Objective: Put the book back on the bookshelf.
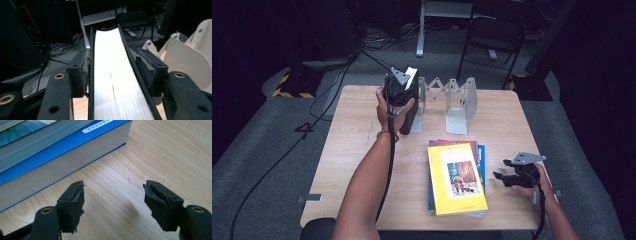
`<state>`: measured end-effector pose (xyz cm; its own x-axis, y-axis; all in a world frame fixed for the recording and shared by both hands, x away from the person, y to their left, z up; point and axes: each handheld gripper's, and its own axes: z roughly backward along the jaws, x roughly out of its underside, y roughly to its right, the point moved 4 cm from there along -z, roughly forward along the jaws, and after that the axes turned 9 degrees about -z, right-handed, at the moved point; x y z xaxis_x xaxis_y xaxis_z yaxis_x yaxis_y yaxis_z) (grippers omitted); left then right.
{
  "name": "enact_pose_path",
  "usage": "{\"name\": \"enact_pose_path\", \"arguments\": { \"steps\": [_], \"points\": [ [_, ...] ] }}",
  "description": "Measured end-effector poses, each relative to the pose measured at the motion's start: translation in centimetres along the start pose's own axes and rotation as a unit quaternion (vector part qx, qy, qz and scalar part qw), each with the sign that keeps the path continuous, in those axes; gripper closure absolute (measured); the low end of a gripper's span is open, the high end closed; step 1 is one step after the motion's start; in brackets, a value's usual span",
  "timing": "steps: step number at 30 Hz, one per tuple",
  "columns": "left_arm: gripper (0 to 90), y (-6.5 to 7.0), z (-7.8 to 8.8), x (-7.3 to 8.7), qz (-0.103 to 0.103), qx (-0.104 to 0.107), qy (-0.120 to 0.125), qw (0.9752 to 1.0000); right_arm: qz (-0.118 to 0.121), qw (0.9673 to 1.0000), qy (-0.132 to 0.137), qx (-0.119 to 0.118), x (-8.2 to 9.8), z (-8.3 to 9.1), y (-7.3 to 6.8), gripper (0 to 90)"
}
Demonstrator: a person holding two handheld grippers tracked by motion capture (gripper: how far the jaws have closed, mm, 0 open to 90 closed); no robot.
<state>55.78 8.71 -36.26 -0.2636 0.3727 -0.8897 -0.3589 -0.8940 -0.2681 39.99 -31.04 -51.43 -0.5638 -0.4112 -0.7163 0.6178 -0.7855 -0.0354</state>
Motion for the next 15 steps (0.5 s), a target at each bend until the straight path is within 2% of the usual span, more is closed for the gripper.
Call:
{"name": "enact_pose_path", "arguments": {
  "steps": [7,12,15],
  "points": [
    [43.9,-0.3,1.2,0.2,-0.019,0.021,-0.013,0.9995,0.004,1.0,0.001,0.002,-0.1,0.0,-0.2,32.7],
    [42.7,-0.4,2.3,0.3,-0.033,0.039,-0.013,0.9986,0.001,1.0,0.0,0.001,-0.1,0.0,-0.2,32.7],
    [42.6,-0.6,2.8,0.4,-0.031,0.052,-0.012,0.9981,0.002,1.0,0.001,0.001,-0.1,0.0,-0.2,32.6]
  ]
}}
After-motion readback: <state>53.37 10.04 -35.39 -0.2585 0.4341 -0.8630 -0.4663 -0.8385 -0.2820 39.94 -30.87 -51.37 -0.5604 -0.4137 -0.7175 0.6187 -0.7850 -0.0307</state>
